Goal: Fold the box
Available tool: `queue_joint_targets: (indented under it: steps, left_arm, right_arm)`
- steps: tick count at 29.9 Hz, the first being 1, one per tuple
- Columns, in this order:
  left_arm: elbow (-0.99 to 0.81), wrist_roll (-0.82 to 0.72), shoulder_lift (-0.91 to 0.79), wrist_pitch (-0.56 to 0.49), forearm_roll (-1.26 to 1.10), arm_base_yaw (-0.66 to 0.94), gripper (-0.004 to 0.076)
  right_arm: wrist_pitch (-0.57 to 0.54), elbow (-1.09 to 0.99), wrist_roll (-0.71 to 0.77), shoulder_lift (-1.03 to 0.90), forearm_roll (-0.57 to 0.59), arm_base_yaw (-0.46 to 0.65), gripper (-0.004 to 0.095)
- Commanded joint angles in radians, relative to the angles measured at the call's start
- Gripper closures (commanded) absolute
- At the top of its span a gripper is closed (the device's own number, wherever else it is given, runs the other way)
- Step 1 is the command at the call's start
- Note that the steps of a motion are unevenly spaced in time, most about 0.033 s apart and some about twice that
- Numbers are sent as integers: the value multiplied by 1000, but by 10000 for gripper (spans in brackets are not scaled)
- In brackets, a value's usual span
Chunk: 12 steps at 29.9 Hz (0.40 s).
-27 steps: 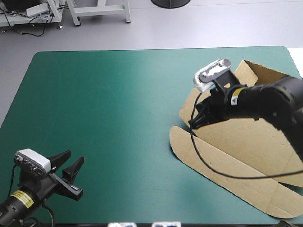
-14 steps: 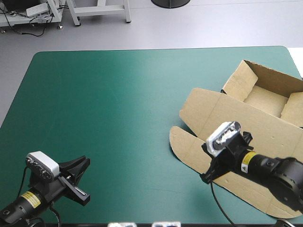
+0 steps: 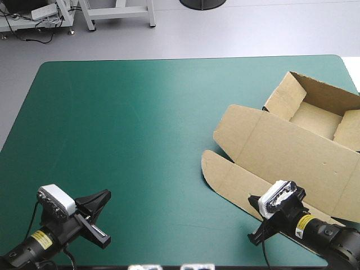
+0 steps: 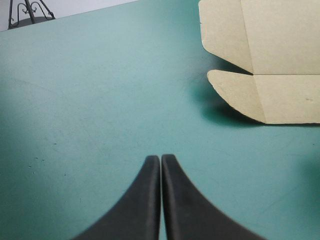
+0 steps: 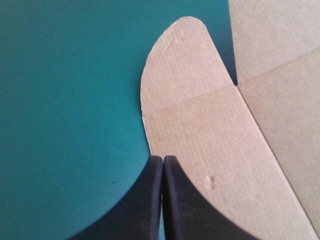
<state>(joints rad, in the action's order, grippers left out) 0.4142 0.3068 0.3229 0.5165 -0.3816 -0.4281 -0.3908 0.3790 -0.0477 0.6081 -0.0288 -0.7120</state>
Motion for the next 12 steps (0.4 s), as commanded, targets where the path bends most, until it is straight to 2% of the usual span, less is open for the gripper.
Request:
queue_joint_targets:
  steps: [1, 12]
  left_arm:
    - [5, 6, -3, -88, -25, -5, 729]
    - [-5, 6, -5, -88, -27, -5, 729]
  right_arm:
    - [107, 35, -7, -2, 5, 0, 914]
    - [130, 35, -7, -2, 5, 0, 914]
